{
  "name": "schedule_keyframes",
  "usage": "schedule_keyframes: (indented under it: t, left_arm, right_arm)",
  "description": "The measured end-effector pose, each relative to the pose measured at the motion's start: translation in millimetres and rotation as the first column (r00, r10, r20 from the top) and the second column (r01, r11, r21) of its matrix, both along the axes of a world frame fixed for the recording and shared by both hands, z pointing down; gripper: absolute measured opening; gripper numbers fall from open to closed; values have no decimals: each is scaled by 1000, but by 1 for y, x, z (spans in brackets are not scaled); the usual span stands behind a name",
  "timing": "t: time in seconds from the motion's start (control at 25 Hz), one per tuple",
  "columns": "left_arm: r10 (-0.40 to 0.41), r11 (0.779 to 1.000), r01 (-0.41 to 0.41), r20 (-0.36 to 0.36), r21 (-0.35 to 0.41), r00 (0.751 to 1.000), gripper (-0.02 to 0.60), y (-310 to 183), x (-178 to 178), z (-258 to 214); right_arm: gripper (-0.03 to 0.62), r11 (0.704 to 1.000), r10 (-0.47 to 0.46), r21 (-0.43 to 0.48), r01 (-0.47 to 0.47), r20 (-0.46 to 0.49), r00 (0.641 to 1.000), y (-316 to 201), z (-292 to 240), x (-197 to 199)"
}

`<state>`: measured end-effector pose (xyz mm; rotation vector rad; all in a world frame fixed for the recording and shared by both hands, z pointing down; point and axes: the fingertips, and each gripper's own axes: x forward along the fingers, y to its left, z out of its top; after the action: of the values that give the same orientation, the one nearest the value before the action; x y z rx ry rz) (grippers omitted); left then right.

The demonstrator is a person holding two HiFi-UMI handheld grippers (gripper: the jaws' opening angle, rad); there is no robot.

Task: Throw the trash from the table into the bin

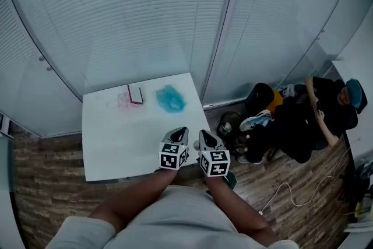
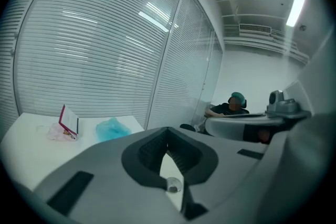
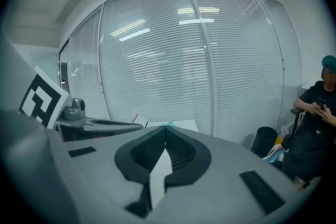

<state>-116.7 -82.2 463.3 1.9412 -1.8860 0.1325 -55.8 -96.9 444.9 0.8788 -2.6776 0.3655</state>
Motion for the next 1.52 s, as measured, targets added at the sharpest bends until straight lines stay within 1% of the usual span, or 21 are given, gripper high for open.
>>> schedule_keyframes:
  t: [0.12, 0.36, 0.56, 0.72, 0.88, 1.0, 1.16, 1.32, 1.4, 1.52]
  left_arm:
    - [-27, 1000, 27, -10, -4, 1000, 5, 15, -32, 2]
    - [-85, 996, 85, -14, 7, 996, 5, 41, -84, -5]
    - [-155, 988, 155, -23, 11, 988, 5, 66, -132, -5]
    - [-197, 980, 197, -29, 3, 980, 5, 82, -165, -2]
    - [-199, 980, 199, -14, 1, 980, 5, 92, -181, -2]
    - [-203, 979, 203, 0, 16, 979, 5, 96, -190, -1]
    - [-212, 977, 212, -19, 16, 977, 5, 99, -196, 2]
    - [-231, 973, 231, -40, 2, 972, 5, 99, -201, 11]
    - [-236, 972, 236, -38, -1, 971, 5, 97, -206, 14]
    - [-235, 972, 234, -31, -12, 972, 5, 93, -205, 19]
  right_arm:
    - [6, 999, -32, 6, 32, -7, 999, 15, -1, -34]
    - [6, 994, -107, 10, 107, -15, 994, 38, -7, -93]
    - [6, 984, -179, 13, 180, -19, 984, 59, -9, -140]
    - [5, 978, -210, 3, 210, -16, 978, 70, -6, -168]
    - [5, 973, -231, -11, 231, -22, 973, 79, -2, -180]
    - [5, 973, -231, -31, 231, -27, 972, 81, 7, -187]
    - [6, 968, -247, -48, 245, -34, 968, 81, 12, -193]
    - [6, 951, -304, -76, 299, -55, 951, 80, 21, -194]
    - [6, 946, -314, -99, 308, -53, 948, 73, 27, -195]
    - [7, 946, -313, -109, 306, -53, 948, 58, 34, -197]
